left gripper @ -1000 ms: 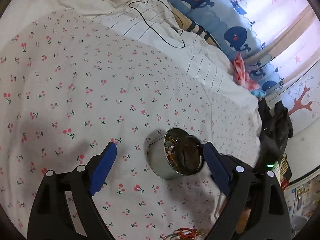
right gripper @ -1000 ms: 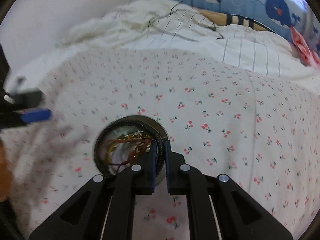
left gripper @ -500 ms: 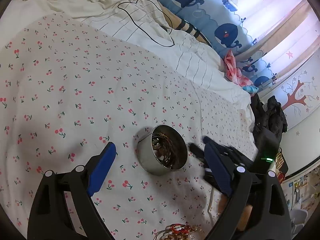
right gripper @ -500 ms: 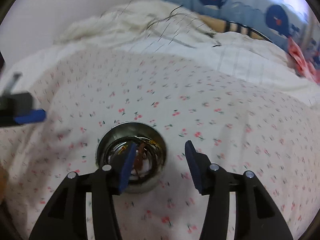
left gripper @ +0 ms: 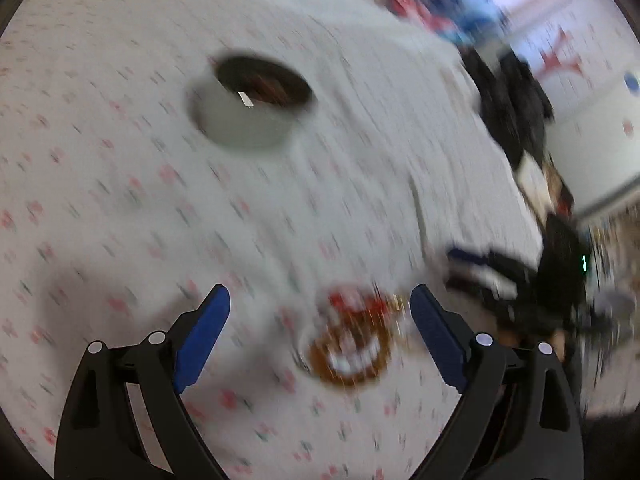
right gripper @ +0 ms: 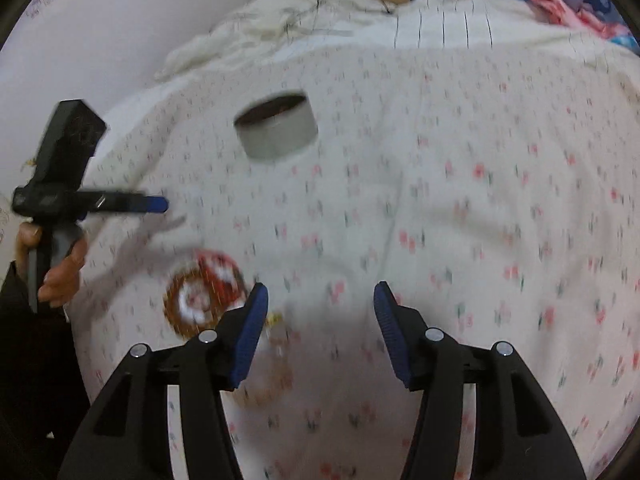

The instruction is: Organize jewelry

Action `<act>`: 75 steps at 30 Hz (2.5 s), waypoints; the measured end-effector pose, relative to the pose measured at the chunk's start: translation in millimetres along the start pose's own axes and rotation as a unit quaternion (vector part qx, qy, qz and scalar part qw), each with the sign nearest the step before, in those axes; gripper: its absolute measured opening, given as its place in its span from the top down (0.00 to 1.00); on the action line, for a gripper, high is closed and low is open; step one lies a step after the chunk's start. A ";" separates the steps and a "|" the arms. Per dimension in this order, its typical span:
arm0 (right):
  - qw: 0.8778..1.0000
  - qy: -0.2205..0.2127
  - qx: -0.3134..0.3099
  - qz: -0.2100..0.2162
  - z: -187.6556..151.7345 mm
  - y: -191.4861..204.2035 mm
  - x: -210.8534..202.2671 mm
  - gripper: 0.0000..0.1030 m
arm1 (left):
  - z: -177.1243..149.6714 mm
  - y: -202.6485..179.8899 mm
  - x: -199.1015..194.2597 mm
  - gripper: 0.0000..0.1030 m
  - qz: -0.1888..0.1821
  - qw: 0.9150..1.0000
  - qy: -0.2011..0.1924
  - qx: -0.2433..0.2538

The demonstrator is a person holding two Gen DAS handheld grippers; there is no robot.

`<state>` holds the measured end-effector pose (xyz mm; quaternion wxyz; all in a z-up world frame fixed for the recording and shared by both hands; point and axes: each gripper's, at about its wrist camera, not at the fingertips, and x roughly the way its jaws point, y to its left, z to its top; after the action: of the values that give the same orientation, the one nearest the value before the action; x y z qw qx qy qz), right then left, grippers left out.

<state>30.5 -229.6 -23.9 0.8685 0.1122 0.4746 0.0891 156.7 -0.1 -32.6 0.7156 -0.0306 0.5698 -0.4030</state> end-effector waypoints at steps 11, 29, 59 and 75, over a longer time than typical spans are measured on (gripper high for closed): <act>0.988 -0.023 -0.145 0.043 3.7 77.5 17.4 0.51 | -28.3 -33.7 -7.6 0.15 -0.005 0.994 0.010 0.113; 0.990 -0.018 -0.037 0.131 23.0 44.7 31.7 0.89 | -41.4 -56.7 26.6 0.14 0.027 0.983 0.059 0.171; 0.987 -0.028 0.068 0.145 33.9 4.2 33.0 0.91 | -37.2 -77.4 50.7 0.14 0.020 0.979 0.032 0.199; 0.983 -0.036 0.087 0.158 35.8 -2.6 24.1 0.91 | -29.8 -60.3 50.9 0.90 0.041 0.984 0.037 0.169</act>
<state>73.6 -229.8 -25.2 0.8467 0.2643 0.4255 0.1794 100.3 -59.4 -53.0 0.7047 0.1290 0.5205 -0.4647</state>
